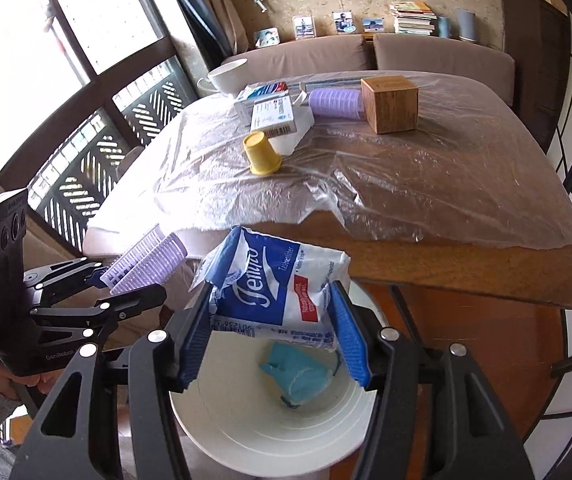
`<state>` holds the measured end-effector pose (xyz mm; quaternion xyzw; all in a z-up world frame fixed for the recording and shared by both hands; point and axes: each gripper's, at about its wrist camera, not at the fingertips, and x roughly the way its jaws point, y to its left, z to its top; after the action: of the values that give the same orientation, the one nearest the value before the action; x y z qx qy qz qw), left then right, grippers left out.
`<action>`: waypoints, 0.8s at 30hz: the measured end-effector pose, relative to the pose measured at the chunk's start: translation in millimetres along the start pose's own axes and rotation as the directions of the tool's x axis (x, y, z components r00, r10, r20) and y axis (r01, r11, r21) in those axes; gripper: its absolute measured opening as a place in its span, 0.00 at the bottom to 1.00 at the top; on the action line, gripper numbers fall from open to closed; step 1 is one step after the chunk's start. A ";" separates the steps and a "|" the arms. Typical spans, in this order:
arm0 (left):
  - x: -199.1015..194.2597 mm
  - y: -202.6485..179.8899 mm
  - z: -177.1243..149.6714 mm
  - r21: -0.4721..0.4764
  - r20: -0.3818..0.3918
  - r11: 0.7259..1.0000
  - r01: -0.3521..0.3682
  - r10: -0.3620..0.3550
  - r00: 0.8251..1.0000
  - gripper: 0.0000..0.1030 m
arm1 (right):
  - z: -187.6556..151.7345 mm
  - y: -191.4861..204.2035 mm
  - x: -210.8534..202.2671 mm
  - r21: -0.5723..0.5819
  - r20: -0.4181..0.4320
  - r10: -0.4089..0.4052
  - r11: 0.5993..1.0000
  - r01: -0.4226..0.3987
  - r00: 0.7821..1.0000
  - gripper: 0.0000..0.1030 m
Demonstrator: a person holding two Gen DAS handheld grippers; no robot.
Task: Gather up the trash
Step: 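Carry the purple roller and Tempo pack over the white bin with both tools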
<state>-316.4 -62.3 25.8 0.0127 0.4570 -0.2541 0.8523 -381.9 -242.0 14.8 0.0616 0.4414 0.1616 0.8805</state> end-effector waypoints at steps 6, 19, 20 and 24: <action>3.3 -13.3 -22.2 -0.033 -0.023 0.999 -0.028 0.027 0.999 0.46 | -21.0 -2.7 4.0 -0.042 -0.047 0.017 0.999 -0.019 0.999 0.54; 18.3 -33.6 -47.7 -0.049 -0.071 0.996 -0.072 0.068 0.995 0.46 | -51.1 -14.0 15.4 -0.044 -0.119 0.027 0.999 -0.032 0.992 0.54; 20.2 -34.0 -48.6 -0.048 -0.076 0.996 -0.073 0.069 0.995 0.46 | -51.7 -14.5 16.5 -0.044 -0.123 0.026 0.999 -0.032 0.992 0.54; 28.0 -37.2 -52.5 -0.041 -0.100 0.996 -0.082 0.077 0.992 0.46 | -55.9 -17.3 19.9 -0.046 -0.132 0.024 0.998 -0.031 0.991 0.54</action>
<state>-360.8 -93.2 -18.8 0.0242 0.5032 -0.2085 0.8383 -411.3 -253.4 -38.3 0.0359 0.4936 0.1880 0.8484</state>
